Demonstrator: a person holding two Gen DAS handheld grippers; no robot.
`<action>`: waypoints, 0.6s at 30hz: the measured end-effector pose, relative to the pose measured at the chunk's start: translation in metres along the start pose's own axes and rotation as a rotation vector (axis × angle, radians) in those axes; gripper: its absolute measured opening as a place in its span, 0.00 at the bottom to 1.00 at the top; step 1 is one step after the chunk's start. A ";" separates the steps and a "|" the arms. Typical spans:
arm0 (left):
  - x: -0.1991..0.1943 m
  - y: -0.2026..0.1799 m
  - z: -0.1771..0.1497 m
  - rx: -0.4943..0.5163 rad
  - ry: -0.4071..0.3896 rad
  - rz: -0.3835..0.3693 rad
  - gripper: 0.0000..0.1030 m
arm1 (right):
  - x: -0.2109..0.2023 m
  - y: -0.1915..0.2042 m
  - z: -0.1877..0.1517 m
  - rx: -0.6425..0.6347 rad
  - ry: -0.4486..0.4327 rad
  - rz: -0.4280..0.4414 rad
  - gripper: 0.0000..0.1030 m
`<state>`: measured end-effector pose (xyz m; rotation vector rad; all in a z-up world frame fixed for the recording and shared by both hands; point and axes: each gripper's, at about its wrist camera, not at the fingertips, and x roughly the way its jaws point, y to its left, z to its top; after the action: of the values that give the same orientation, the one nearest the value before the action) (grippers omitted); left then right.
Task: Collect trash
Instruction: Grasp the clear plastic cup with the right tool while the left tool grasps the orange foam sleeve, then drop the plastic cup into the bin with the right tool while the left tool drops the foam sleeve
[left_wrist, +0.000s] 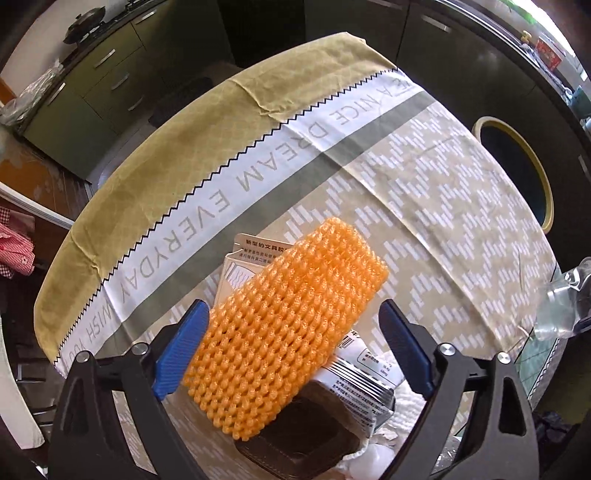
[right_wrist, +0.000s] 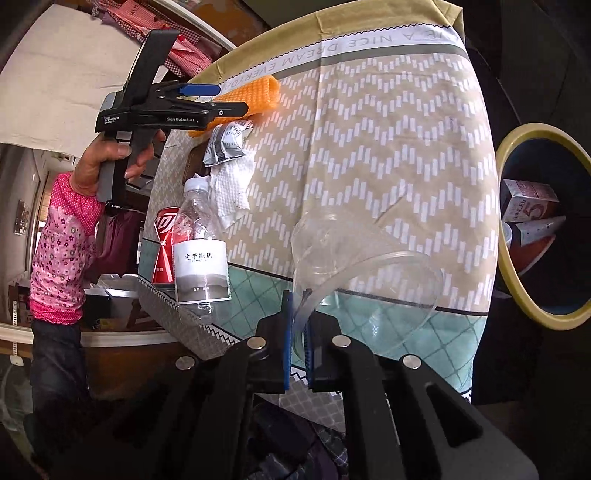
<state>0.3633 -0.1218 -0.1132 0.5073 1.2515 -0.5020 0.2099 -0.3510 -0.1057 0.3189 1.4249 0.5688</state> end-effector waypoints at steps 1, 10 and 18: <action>0.003 0.000 0.000 -0.001 0.009 0.002 0.83 | -0.001 -0.001 0.000 0.002 -0.002 0.000 0.06; -0.004 0.009 -0.001 -0.058 0.017 -0.043 0.17 | -0.009 0.001 0.002 0.000 -0.031 0.002 0.06; -0.053 0.005 -0.003 -0.068 -0.096 -0.074 0.11 | -0.050 -0.011 -0.003 0.028 -0.124 -0.011 0.06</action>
<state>0.3515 -0.1112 -0.0621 0.3761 1.1942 -0.5380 0.2067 -0.3873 -0.0703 0.3626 1.3151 0.5120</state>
